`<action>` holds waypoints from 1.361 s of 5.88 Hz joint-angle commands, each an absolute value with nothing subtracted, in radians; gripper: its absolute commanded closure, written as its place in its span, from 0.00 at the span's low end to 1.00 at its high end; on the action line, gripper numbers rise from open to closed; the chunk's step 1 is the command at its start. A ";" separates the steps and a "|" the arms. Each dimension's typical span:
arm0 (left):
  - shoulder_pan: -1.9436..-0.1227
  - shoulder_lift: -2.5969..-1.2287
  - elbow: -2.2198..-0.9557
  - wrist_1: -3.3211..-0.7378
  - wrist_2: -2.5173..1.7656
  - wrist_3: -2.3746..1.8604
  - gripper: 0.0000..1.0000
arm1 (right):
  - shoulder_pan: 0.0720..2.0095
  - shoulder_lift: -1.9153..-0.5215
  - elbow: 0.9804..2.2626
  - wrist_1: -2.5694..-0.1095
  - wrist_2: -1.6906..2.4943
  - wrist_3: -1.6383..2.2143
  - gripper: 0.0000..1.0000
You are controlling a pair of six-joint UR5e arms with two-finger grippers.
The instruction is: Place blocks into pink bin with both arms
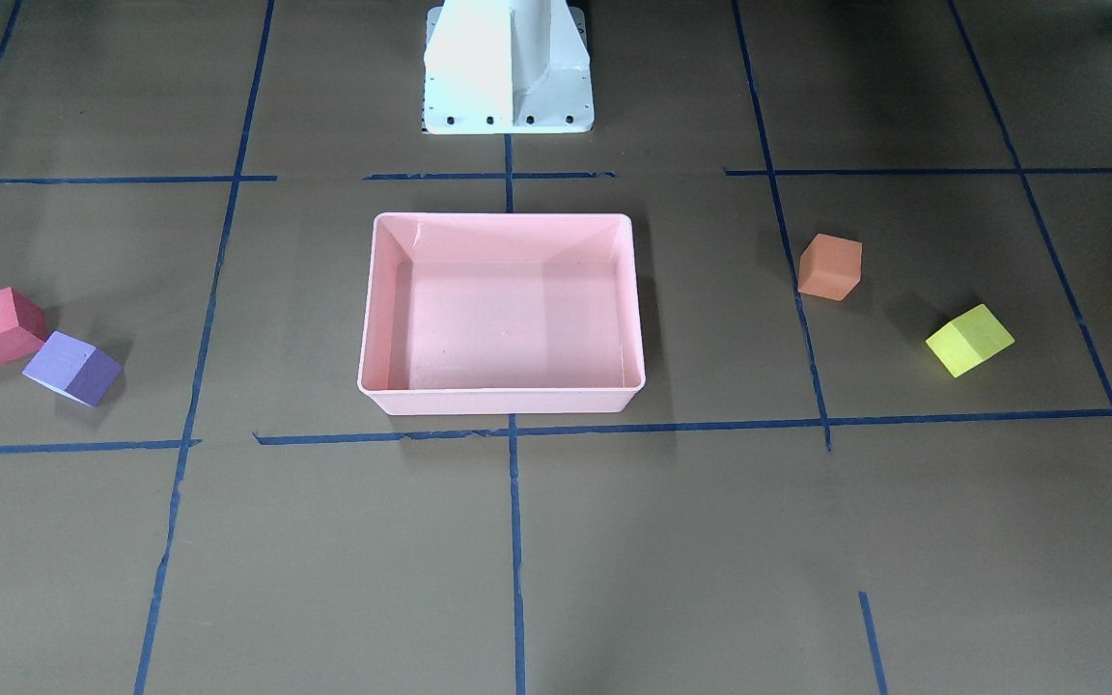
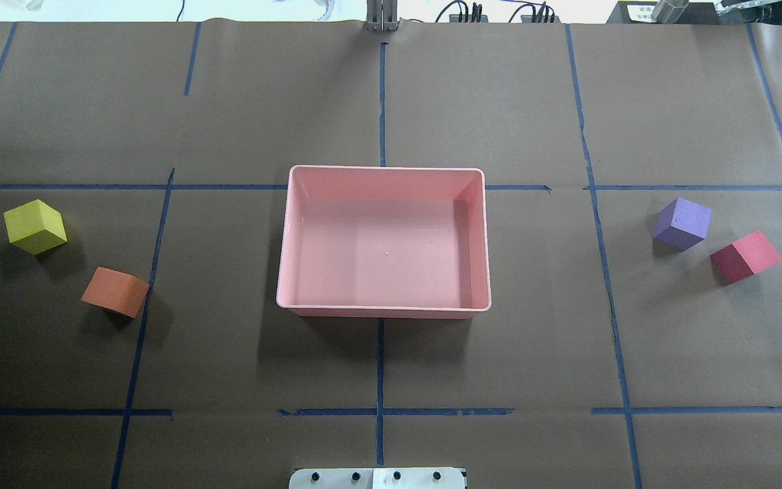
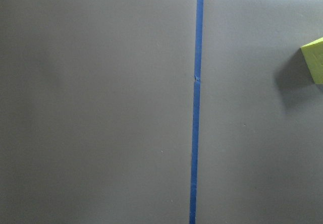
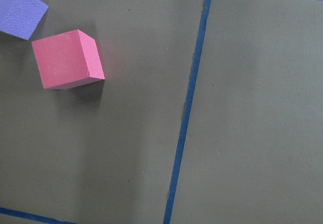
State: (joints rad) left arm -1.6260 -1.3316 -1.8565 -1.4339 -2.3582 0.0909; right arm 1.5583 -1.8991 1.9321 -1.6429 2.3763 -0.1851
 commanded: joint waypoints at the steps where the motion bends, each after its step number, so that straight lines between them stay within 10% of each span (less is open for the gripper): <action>1: -1.626 -1.335 -1.858 -1.437 -2.353 0.091 0.00 | 1.557 -1.901 1.934 -1.643 2.369 -0.186 0.00; 8: -1.625 -1.327 -1.859 -1.437 -2.358 0.084 0.00 | 1.557 -1.927 1.993 -1.641 2.395 -0.195 0.00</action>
